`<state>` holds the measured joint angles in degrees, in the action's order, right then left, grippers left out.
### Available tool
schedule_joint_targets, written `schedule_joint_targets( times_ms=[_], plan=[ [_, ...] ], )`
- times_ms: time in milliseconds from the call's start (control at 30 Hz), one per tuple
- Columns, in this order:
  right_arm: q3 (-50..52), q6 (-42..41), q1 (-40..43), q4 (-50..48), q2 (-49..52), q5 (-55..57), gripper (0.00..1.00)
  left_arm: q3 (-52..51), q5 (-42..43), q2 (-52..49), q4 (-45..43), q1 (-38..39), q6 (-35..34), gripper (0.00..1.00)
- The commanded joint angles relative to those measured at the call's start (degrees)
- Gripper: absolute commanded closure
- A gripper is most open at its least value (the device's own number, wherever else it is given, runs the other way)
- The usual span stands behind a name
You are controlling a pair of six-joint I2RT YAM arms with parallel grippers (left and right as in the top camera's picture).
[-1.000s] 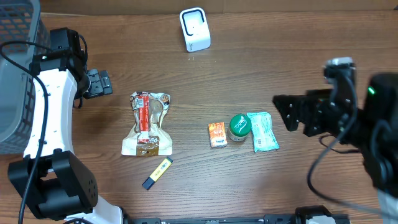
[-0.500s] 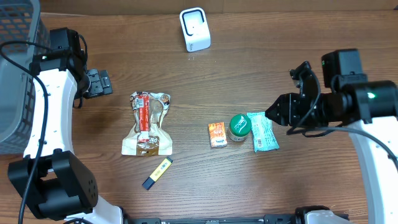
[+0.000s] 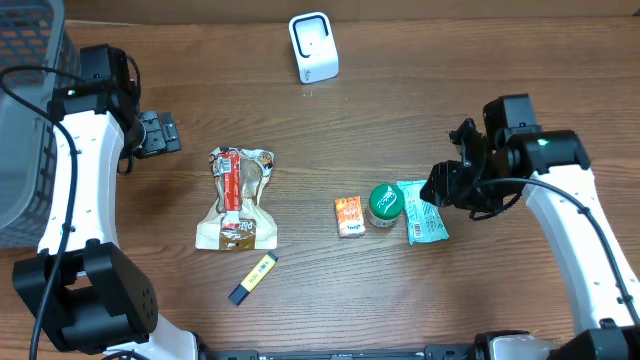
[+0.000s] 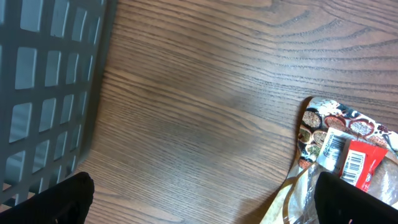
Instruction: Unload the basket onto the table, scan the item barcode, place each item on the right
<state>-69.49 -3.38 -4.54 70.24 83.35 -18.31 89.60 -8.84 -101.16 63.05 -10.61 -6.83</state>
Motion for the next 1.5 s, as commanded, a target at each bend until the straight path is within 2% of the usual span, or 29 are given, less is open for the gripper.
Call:
schedule_joint_targets(
  times_ms=[0,167,300,400,633,967,1033,1333,1433,1467],
  plan=[
    [2.97,0.11,0.0,-4.24,0.94,4.35,0.41,0.13,0.11,0.0,-0.04,-0.09,1.05,0.0],
    [4.2,0.13,0.0,-7.63,1.81,4.33,0.33,0.13,0.11,0.0,-0.04,-0.09,1.05,0.0],
    [4.2,0.17,0.07,-10.69,1.81,6.88,0.33,0.13,0.11,0.0,-0.04,-0.09,1.05,0.0],
    [4.39,0.17,0.07,-12.0,1.81,12.35,0.38,0.13,0.11,0.0,-0.04,-0.09,1.05,0.0],
    [8.09,0.15,0.07,-14.69,1.86,12.94,0.43,0.13,0.11,0.0,-0.04,-0.09,1.05,0.0],
    [19.71,0.2,0.07,-31.26,1.92,13.75,0.44,0.13,0.11,0.0,-0.04,-0.09,1.05,0.0],
    [22.12,0.37,0.07,-34.21,1.97,13.77,0.48,0.13,0.11,0.0,-0.04,-0.09,1.05,0.0],
    [30.86,0.35,0.07,-44.0,1.97,9.66,0.48,0.13,0.11,0.0,-0.04,-0.09,1.05,0.0],
    [33.0,0.28,0.07,-46.47,1.97,9.64,0.6,0.13,0.11,0.0,-0.04,-0.09,1.05,0.0],
    [33.16,-0.02,0.07,-46.56,1.97,9.62,0.68,0.13,0.11,0.0,-0.04,-0.09,1.07,0.0]
  ],
)
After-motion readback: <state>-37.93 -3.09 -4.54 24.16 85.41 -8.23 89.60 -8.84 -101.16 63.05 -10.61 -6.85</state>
